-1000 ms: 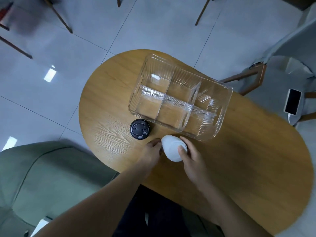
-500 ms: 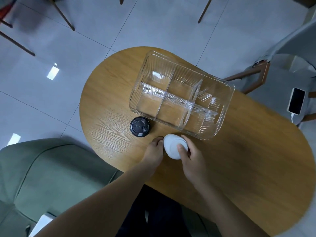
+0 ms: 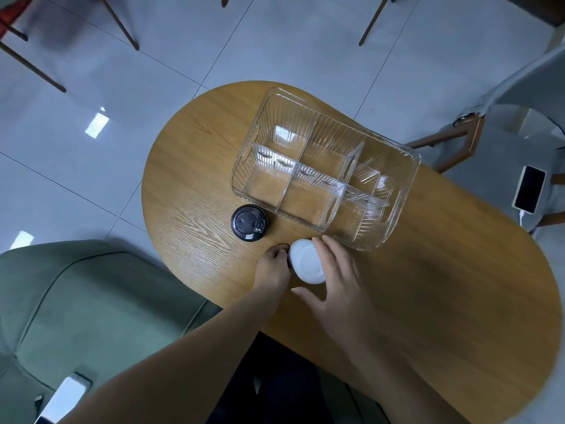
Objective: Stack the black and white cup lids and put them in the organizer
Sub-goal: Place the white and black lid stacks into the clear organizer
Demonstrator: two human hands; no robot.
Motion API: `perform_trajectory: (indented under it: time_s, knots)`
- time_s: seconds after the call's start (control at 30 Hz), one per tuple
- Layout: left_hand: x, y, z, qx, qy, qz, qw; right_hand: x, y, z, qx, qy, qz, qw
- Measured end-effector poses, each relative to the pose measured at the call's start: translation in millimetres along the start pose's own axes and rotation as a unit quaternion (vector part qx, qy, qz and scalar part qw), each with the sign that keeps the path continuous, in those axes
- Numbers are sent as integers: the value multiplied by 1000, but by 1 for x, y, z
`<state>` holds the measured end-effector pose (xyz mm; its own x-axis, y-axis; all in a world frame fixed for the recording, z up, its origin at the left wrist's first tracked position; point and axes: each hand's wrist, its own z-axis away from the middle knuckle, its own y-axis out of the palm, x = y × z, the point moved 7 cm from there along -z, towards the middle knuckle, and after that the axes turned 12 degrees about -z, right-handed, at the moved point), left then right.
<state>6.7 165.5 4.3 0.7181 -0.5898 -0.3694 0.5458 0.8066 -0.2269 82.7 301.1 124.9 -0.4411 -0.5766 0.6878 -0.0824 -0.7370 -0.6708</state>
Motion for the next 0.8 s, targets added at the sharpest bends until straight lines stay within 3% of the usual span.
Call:
perform_trajectory:
  time_s: [0.43, 0.8]
  knots:
    - [2, 14, 11, 27, 27, -66, 997, -42, -4, 19, 29, 68, -172, 982]
    - [4, 17, 20, 59, -13, 52, 997, -42, -16, 21, 19, 70, -204, 976]
